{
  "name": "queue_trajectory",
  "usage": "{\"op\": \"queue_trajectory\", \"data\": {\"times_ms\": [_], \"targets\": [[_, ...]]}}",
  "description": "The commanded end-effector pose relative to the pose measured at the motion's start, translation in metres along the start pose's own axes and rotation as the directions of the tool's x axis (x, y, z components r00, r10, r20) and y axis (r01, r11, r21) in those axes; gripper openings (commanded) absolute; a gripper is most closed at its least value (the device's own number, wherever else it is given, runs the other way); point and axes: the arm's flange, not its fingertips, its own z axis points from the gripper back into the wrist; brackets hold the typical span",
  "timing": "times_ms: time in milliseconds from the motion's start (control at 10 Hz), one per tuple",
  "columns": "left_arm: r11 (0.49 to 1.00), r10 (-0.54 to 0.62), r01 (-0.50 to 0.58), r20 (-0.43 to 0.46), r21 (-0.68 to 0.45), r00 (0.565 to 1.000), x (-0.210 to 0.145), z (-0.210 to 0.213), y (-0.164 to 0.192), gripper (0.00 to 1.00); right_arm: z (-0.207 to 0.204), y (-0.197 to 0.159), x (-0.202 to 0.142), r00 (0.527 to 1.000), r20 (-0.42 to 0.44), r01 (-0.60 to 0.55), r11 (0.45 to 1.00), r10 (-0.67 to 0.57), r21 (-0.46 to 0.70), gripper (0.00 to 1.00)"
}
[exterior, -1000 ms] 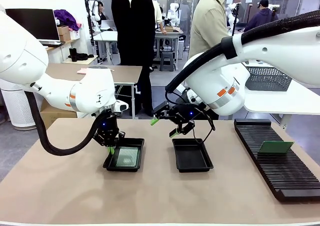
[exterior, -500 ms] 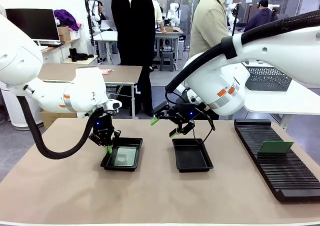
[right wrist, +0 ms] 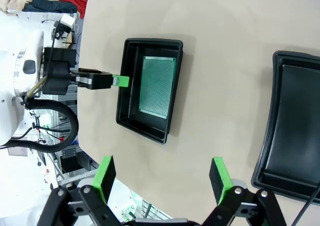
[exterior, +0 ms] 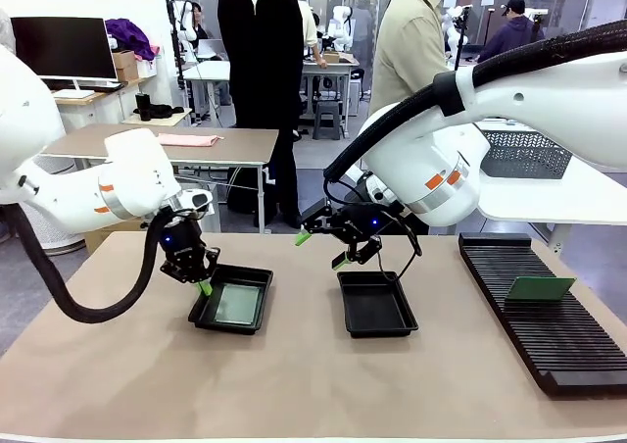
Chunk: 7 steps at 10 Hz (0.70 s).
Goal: Inspect and transfer BCBs to ESD trays.
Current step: Pick up the ESD tray and place it on the left side of the table.
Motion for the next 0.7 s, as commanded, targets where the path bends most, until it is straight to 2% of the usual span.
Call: {"op": "queue_trajectory", "data": {"times_ms": [0, 600], "targets": [[0.997, -0.021, 0.023, 0.021, -0.074, 1.000, -0.015, 0.010, 0.019, 0.03, -0.001, 0.002, 0.001, 1.000, -0.004, 0.013, 1.000, -0.013, -0.014, 1.00], [0.979, 0.001, 0.014, 0.077, -0.203, 0.997, -0.037, 0.044, 0.081, 0.03, -0.001, 0.002, 0.001, 1.000, -0.004, 0.013, 1.000, -0.013, -0.014, 1.00]]}}
